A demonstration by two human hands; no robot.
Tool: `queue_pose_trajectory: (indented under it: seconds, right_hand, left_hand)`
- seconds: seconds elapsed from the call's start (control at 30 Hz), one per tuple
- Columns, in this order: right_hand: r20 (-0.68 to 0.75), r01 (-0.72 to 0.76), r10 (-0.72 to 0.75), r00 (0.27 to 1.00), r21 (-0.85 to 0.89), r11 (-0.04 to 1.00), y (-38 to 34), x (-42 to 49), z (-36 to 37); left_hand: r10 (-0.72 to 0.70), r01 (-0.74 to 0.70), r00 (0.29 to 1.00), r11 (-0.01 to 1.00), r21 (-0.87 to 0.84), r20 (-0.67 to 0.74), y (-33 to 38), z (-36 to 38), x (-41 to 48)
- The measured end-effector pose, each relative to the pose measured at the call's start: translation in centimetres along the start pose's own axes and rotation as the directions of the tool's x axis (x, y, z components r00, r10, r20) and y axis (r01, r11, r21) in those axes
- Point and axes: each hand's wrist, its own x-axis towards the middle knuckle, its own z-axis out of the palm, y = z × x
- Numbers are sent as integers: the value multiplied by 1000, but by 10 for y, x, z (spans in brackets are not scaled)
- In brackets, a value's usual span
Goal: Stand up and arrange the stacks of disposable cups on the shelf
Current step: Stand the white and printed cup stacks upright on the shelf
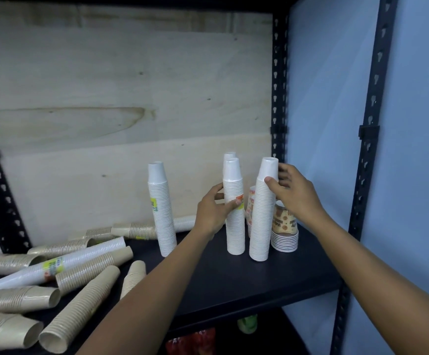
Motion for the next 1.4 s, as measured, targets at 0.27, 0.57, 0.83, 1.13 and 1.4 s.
queue_pose_trajectory:
  seconds: [0.27,0.57,0.83,1.13,1.4]
  right_hand:
    - [44,-8,8,999,-1,1000,-3,-6,1]
    - [71,-60,58,996,21,998,-7,-14,-2]
    - [-218,111,-85,972,106,988,-48,-57,-14]
    - [299,-358,220,929,571,739,-92,-114,66]
    - [574,-811,576,582,464,357,-42,-75,198]
  left_hand:
    - [15,-15,1000,999,37,14,4,3,-5]
    - [-58,59,998,995,80,-4,13,-21,-31]
    - [26,-21,997,998,55,-77,38,-109,-100]
    - [-36,117,965,946,303,-260,21,-215,-129]
    - [-122,188,982,704,685,-144,-36,-251,-75]
